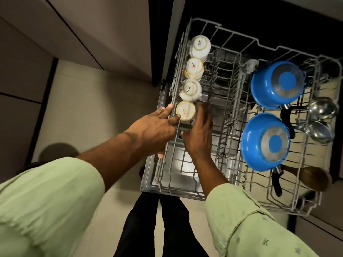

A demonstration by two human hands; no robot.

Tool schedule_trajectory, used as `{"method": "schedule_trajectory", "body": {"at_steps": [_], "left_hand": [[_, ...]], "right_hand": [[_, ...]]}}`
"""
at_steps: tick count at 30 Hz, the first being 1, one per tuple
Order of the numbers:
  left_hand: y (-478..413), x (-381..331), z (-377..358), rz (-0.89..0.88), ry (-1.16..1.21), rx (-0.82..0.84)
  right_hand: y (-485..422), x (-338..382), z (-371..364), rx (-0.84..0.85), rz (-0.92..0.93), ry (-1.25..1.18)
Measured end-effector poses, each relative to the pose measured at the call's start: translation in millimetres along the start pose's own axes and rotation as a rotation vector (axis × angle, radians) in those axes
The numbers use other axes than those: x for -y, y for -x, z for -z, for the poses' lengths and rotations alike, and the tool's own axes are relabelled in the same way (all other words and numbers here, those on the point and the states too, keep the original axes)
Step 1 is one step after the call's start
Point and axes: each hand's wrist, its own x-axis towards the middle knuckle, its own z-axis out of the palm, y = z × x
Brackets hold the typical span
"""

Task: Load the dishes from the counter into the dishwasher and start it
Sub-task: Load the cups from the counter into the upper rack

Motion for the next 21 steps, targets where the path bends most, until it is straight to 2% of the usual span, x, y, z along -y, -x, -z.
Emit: {"method": "schedule_trajectory", "body": {"at_steps": [9, 14, 21], "left_hand": [[11, -3, -4, 0.052, 0.075, -0.069], [45, -30, -20, 0.257, 0.248, -0.168], [106, -80, -32, 0.477, 0.399, -0.193]], "right_hand": [[55, -1, 27, 0.086, -0.117, 0.011], [90, 8, 53, 0.185, -0.129, -0.026], [135, 25, 93, 0.204, -0.099, 0.017]]}}
